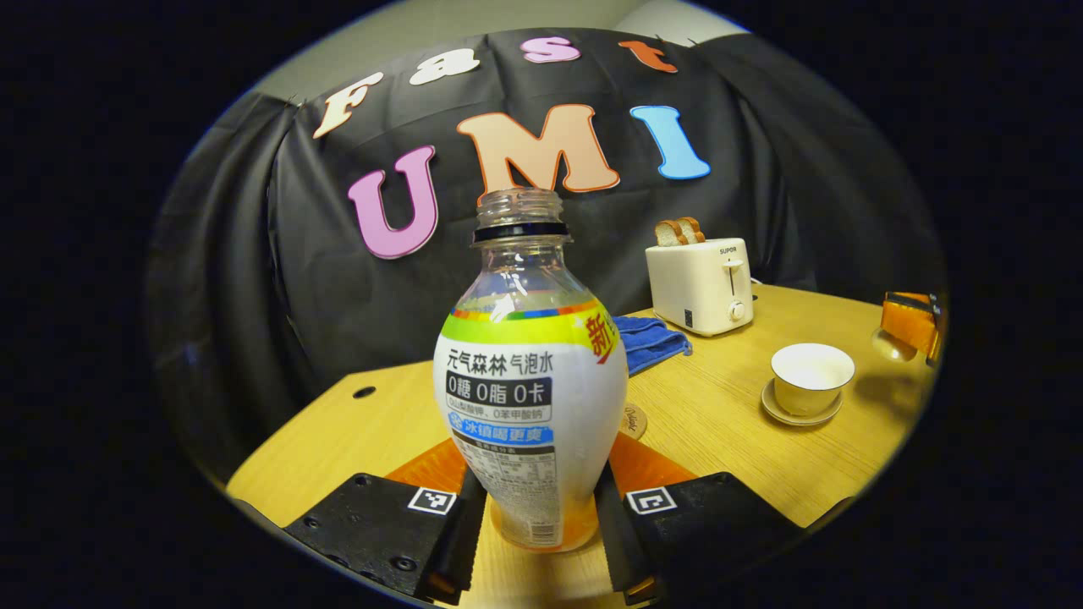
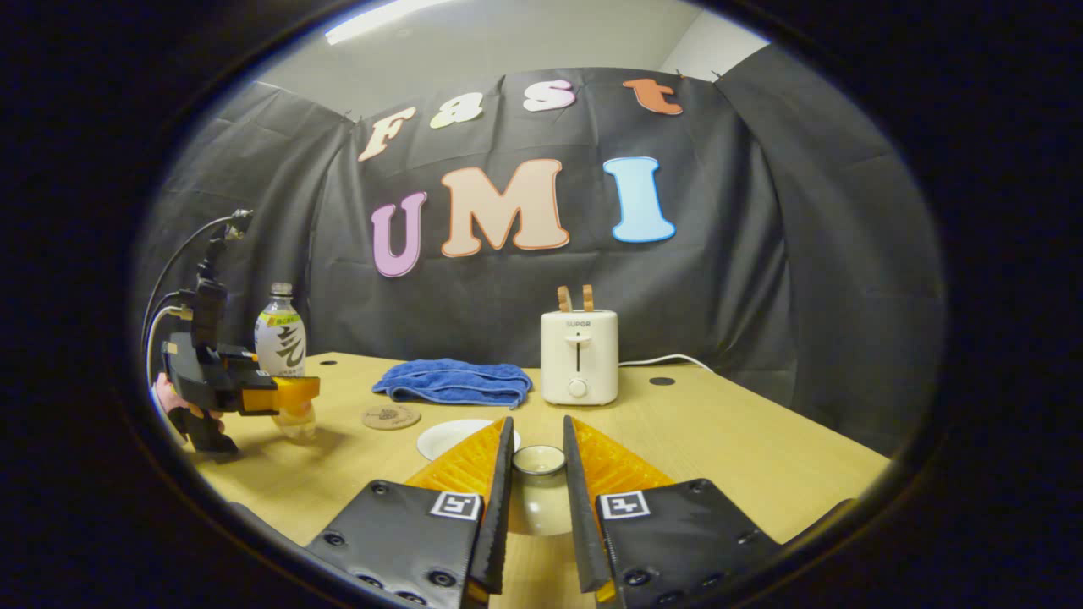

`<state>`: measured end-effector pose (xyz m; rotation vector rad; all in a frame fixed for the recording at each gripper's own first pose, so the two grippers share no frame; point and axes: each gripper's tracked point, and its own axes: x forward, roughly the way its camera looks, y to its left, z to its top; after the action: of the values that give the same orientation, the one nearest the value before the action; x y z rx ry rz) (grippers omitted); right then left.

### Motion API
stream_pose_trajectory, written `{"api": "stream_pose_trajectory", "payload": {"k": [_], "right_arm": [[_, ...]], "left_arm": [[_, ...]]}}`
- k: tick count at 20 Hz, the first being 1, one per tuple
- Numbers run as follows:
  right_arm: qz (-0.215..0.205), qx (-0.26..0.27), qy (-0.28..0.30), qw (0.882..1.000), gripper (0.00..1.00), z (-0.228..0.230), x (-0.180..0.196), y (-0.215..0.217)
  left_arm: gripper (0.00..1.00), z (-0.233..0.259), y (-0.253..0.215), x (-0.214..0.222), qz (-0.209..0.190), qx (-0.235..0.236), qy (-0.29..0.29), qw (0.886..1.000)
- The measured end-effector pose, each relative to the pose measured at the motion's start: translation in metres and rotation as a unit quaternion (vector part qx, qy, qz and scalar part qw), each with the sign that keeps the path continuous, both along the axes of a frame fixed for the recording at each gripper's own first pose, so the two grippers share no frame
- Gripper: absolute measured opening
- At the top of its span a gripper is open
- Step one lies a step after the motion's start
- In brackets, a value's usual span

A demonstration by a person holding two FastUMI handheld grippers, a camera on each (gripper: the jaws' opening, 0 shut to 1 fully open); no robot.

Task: Open the teacup lid with one hand, grasp the water bottle and pour water into the teacup with the other hand; after pouring, place the water bottle on the coaster and then close the teacup lid.

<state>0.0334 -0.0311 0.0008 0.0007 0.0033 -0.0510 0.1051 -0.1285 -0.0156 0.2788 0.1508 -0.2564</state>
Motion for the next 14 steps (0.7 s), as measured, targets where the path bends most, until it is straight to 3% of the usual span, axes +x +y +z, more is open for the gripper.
{"api": "stream_pose_trajectory", "payload": {"k": [3, 7, 14], "right_arm": [[-0.009, 0.0, 0.0, 1.0, 0.37, 0.001, 0.0, -0.011], [-0.022, 0.0, 0.0, 1.0, 0.37, 0.002, 0.0, -0.028], [-0.048, -0.001, 0.0, 0.999, 0.37, 0.002, -0.001, -0.049]], "left_arm": [[0.58, 0.023, 0.0, 0.012, 0.015, 0.109, -0.048, 0.993], [0.58, 0.035, -0.016, 0.023, 0.0, 0.242, -0.092, 0.966], [0.58, 0.033, -0.042, 0.037, -0.036, 0.436, -0.135, 0.889]]}}
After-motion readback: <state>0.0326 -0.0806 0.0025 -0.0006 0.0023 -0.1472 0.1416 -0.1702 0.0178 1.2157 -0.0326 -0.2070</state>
